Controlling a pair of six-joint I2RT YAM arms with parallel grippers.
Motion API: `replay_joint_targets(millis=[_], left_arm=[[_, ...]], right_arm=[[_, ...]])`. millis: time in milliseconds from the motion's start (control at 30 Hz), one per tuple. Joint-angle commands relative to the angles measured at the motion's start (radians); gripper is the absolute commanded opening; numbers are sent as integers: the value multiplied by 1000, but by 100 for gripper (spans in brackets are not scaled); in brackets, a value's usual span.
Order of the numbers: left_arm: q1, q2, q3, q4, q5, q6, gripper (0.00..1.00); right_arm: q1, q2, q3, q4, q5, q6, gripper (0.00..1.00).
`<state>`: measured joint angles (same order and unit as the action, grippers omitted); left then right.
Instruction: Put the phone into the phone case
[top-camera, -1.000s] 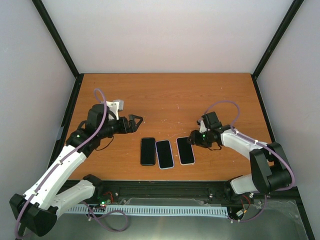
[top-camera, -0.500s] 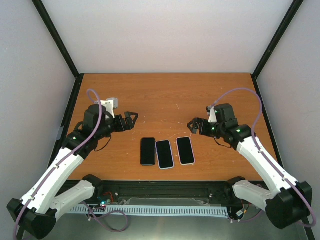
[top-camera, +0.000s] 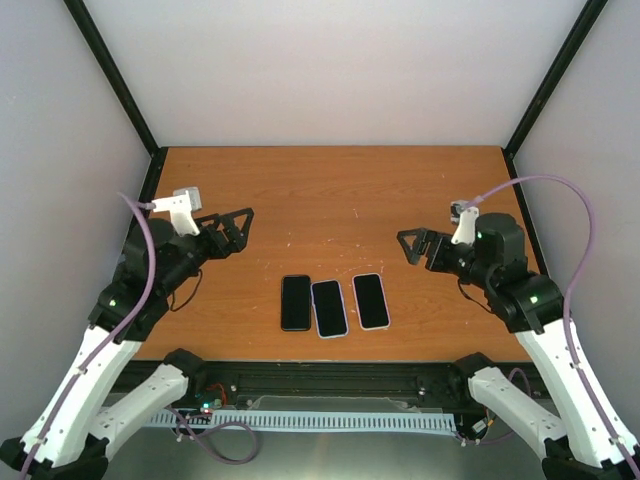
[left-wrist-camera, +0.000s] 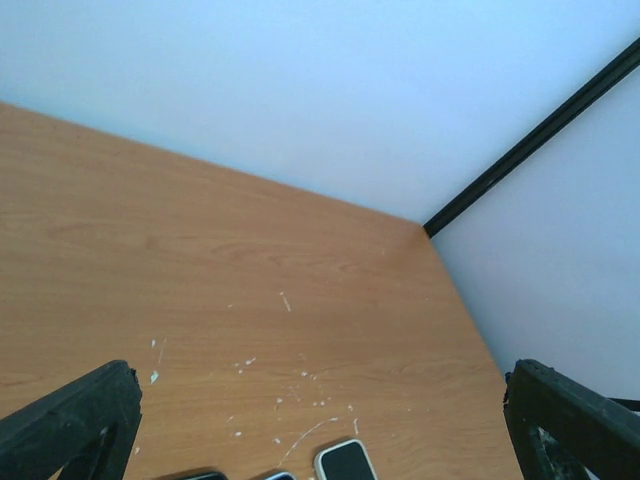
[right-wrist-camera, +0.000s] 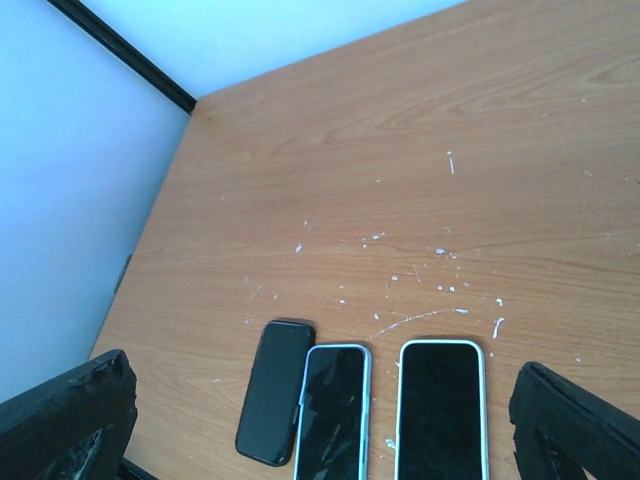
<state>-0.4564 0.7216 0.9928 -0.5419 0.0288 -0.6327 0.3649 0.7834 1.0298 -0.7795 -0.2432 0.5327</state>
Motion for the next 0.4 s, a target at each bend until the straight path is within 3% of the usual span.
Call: replay_joint_targets(millis=[0,367], left_arm=[[1,-38,38,35,-12,20,99],[1,-43,-21,45,29,23,99]], right_arm=[[-3,-68,23,-29,4,28,100],[-3,-165,-39,46,39,43,100]])
